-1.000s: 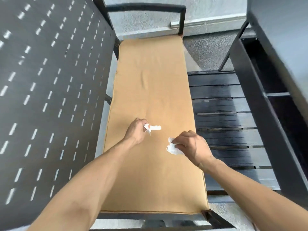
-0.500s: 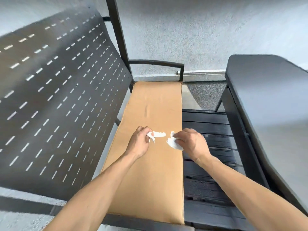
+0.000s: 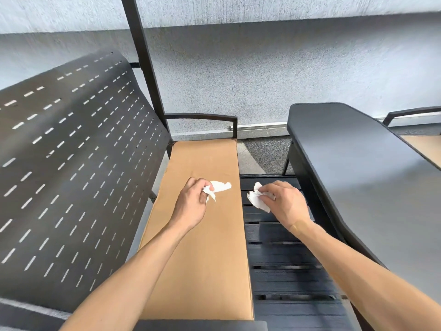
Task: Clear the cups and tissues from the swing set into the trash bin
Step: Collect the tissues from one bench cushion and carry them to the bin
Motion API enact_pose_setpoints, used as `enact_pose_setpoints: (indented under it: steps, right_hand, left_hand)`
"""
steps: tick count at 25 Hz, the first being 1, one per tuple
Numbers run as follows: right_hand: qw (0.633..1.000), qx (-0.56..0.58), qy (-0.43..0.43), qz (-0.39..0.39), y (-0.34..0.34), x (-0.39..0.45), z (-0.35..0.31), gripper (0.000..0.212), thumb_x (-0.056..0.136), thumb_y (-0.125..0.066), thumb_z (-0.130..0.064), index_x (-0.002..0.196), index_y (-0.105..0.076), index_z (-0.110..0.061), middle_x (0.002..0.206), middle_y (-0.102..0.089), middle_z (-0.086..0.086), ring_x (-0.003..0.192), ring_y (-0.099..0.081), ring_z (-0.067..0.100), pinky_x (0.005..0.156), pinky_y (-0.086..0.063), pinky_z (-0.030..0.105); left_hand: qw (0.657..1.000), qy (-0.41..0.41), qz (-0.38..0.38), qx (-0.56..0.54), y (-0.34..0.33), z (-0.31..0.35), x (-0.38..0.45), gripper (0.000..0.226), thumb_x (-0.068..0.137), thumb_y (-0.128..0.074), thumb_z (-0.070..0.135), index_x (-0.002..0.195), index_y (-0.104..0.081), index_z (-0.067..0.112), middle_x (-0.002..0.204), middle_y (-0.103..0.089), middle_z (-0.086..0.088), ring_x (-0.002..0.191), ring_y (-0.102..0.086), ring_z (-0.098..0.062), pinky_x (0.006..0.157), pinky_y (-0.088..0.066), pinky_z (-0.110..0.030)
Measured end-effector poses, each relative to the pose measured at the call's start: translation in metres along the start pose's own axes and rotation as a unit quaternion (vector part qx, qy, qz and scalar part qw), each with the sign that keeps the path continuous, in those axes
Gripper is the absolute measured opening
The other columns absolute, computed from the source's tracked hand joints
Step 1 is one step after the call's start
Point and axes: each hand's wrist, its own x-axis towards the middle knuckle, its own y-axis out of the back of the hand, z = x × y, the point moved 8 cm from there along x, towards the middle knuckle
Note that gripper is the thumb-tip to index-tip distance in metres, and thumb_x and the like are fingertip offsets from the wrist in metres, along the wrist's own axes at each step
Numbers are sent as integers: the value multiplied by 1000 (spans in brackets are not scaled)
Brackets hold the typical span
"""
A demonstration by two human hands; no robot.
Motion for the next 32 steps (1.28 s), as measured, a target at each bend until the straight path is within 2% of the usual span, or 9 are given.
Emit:
enact_pose_setpoints:
  steps: [6, 8, 12, 15, 21, 26, 32]
  right_hand:
    - [995, -33, -66, 63, 42, -53, 17, 14, 85, -68, -30, 98, -73, -27, 94, -67, -10, 88, -58, 14, 71, -42, 27]
    - [992, -45, -85, 83, 58, -78, 27, 14, 85, -68, -29, 98, -73, -27, 94, -67, -9, 87, -59, 13, 70, -43, 27]
    - [980, -83, -144, 111, 96, -133, 57, 12, 86, -68, -30, 97, -73, -27, 87, -66, -9, 82, -59, 15, 67, -45, 27]
    - [965, -117, -187, 143, 138, -177, 84, 11, 84, -71, -27, 94, -73, -23, 82, -66, -4, 80, -60, 21, 65, -45, 30]
    - [924, -151, -279, 213, 227, -285, 141, 12, 82, -73, -30, 93, -73, -25, 86, -67, -7, 81, -60, 16, 69, -51, 32]
    - [894, -172, -338, 239, 302, -390, 195, 14, 83, -72, -32, 95, -72, -26, 91, -69, -6, 79, -62, 14, 67, -53, 35]
    - [868, -185, -380, 259, 373, -495, 249, 13, 83, -71, -32, 95, -72, -27, 89, -69, -5, 79, -60, 16, 68, -50, 34]
  left_hand:
    - [997, -68, -26, -27, -16, 29, -9, 26, 88, -48, -3, 94, -65, 16, 96, -52, 0, 71, -49, -12, 61, -33, -8]
    - [994, -94, -44, -43, -34, 46, -13, 27, 87, -49, -5, 93, -65, 16, 94, -53, 0, 72, -49, -15, 60, -31, -13]
    - [981, -150, -98, -74, -83, 95, -30, 28, 85, -51, -7, 91, -65, 17, 95, -54, 1, 76, -50, -13, 63, -31, -12]
    - [967, -190, -141, -96, -122, 144, -44, 29, 86, -50, -6, 92, -65, 18, 98, -55, 1, 78, -51, -11, 66, -31, -16]
    - [925, -264, -225, -155, -198, 267, -101, 21, 92, -50, 4, 91, -64, 20, 95, -52, 5, 77, -53, -1, 65, -35, -6]
    - [896, -309, -275, -165, -270, 371, -177, 18, 95, -50, 8, 92, -63, 20, 98, -54, 4, 75, -52, -2, 63, -38, -11]
    - [890, -284, -302, -190, -332, 456, -255, 18, 94, -49, 7, 91, -63, 18, 98, -55, 2, 79, -52, -6, 66, -38, -15]
